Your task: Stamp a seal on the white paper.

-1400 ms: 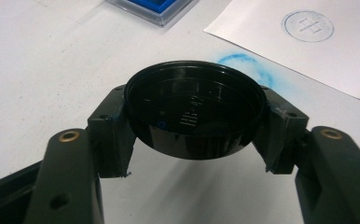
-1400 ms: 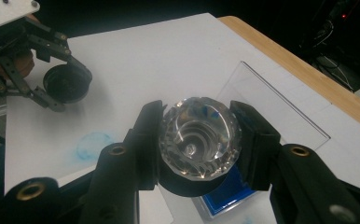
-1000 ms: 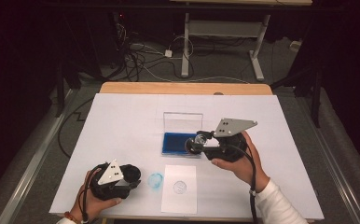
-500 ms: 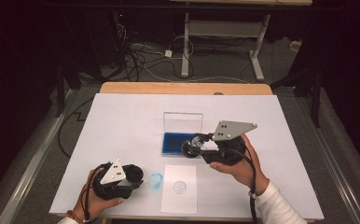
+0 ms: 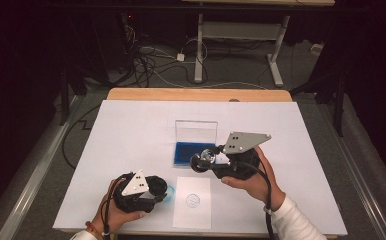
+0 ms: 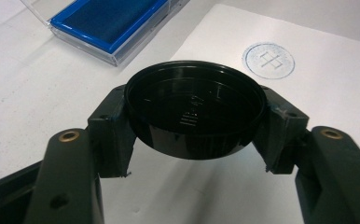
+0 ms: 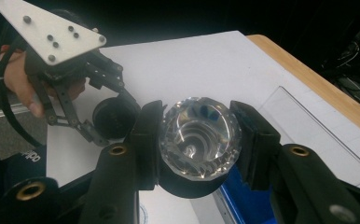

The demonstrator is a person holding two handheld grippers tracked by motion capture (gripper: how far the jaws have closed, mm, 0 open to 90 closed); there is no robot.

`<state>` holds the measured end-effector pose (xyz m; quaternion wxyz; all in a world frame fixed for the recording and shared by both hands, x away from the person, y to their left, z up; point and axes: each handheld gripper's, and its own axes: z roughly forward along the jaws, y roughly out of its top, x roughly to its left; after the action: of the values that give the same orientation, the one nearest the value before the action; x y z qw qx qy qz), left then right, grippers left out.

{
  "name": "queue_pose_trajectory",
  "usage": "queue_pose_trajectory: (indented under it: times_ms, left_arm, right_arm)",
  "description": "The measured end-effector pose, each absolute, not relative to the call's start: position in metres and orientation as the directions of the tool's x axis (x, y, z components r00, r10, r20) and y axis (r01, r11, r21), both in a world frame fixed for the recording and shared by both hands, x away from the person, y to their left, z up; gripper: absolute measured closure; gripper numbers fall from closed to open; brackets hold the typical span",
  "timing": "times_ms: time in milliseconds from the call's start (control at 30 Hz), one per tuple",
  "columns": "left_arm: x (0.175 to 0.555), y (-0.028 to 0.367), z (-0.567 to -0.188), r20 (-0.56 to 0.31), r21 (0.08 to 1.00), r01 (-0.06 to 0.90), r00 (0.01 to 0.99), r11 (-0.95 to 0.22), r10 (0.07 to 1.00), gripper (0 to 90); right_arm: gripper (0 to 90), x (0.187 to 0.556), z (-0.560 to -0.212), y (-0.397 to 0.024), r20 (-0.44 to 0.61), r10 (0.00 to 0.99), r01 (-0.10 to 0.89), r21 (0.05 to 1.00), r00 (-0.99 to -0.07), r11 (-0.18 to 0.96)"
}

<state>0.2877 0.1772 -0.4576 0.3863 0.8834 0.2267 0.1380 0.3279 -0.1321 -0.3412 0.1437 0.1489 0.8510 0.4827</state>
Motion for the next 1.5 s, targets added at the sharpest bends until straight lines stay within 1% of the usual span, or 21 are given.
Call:
queue_pose_trajectory:
  times_ms: [500, 967, 1500]
  left_arm:
    - [0.292, 0.172, -0.458, 0.074, 0.745, 0.289, 0.860, -0.601, 0.505, 36.0]
    - [0.293, 0.175, -0.458, 0.079, 0.744, 0.289, 0.858, -0.603, 0.508, 36.0]
    - [0.294, 0.175, -0.458, 0.078, 0.744, 0.289, 0.858, -0.603, 0.508, 36.0]
  right_arm:
    - [57.2, 0.326, -0.345, -0.128, -0.098, 0.381, 0.116, 0.857, -0.919, 0.501]
    - [57.2, 0.323, -0.355, -0.117, -0.097, 0.348, 0.118, 0.828, -0.933, 0.548]
    - [57.2, 0.315, -0.384, -0.104, -0.080, 0.294, 0.130, 0.765, -0.952, 0.631]
